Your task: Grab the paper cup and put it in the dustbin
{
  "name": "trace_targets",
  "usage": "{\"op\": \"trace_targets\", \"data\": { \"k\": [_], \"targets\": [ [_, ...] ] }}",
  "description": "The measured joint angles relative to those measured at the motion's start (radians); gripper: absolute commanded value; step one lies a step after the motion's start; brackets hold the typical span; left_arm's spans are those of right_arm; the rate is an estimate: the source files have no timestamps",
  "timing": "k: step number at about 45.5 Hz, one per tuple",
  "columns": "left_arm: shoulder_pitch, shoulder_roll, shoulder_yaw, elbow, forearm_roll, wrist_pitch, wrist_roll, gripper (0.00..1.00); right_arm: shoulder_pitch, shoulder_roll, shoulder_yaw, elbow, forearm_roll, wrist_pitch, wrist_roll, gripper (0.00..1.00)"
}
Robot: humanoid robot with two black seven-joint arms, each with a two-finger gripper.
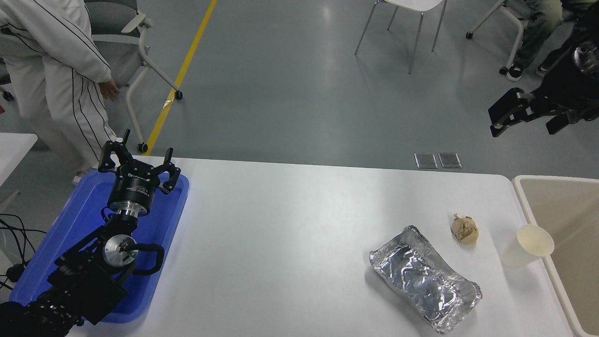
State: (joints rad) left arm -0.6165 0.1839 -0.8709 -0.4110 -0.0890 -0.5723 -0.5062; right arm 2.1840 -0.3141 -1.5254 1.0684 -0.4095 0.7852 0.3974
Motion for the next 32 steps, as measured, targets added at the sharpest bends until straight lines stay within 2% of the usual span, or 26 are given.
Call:
{"op": "trace_targets", "data": {
  "k": [9, 32],
  "targets": [
    [0.001, 0.000, 0.000, 0.000, 0.000, 0.000, 0.000, 1.00, -0.015, -0.030, -0.010, 0.000, -0.004, 0.000, 0.000, 1.00],
    [0.002, 0.000, 0.001, 0.001, 0.000, 0.000, 0.000, 1.00, -0.107, -0.253, -0.017, -0.012, -0.102, 0.000, 0.000, 1.00]
  ]
}}
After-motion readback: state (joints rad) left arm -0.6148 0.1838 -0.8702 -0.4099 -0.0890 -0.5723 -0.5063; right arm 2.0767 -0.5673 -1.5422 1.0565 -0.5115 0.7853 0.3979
